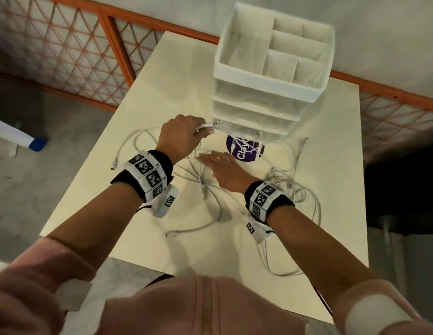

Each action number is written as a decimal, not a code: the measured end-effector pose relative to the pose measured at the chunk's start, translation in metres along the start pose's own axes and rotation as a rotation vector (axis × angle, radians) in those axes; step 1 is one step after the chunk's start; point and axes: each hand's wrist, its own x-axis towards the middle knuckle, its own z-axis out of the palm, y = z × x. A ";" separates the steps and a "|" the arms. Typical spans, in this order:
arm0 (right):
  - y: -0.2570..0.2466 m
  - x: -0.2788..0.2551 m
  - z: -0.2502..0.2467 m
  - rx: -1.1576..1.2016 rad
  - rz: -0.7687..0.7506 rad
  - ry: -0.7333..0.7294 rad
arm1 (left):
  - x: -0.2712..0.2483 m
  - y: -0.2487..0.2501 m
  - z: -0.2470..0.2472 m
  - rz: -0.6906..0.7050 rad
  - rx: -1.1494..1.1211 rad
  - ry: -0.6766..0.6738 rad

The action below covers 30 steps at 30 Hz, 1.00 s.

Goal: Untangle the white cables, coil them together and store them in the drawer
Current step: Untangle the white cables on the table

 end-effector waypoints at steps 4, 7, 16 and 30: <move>-0.003 -0.002 0.000 -0.183 0.073 0.004 | -0.006 -0.003 0.001 -0.039 -0.045 -0.019; 0.007 -0.014 -0.003 -0.139 0.104 0.070 | -0.008 -0.005 0.000 -0.029 -0.089 -0.029; -0.023 0.006 -0.010 -0.241 0.041 -0.052 | -0.018 -0.003 -0.002 -0.034 -0.085 -0.053; -0.009 -0.088 -0.078 0.741 0.141 0.516 | -0.032 0.010 -0.010 -0.075 -0.698 -0.144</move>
